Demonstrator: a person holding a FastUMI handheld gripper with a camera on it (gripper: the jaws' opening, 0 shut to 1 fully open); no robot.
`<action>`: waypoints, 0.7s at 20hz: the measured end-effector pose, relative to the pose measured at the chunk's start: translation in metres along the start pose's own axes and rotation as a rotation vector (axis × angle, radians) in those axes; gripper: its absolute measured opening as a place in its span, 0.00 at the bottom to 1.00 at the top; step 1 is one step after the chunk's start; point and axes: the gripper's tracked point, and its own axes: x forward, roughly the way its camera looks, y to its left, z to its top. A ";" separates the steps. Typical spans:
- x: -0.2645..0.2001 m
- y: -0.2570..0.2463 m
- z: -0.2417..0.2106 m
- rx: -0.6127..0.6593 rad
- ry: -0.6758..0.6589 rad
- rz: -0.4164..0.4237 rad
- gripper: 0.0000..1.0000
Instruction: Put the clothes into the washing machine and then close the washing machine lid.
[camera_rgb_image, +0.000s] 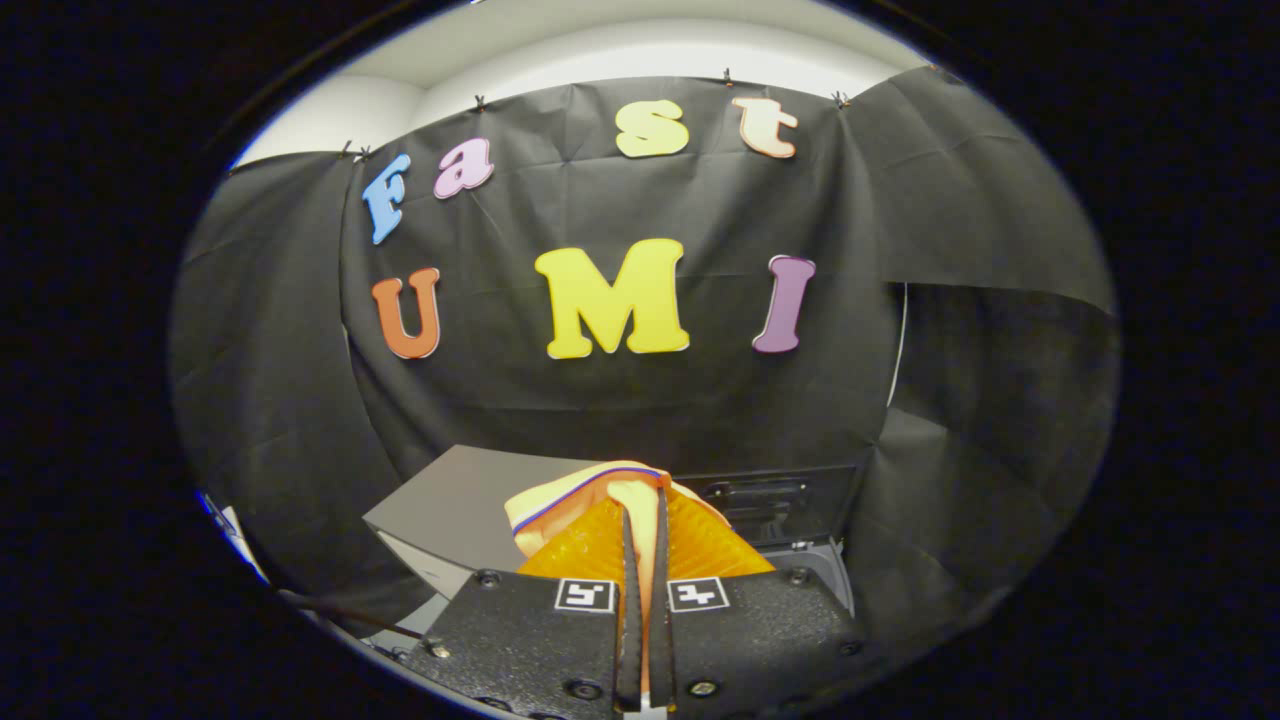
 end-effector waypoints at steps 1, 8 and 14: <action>0.004 -0.016 0.003 -0.006 -0.003 -0.008 0.06; 0.069 -0.105 -0.015 0.001 0.061 0.035 0.06; 0.152 -0.138 -0.074 0.037 0.193 0.073 0.06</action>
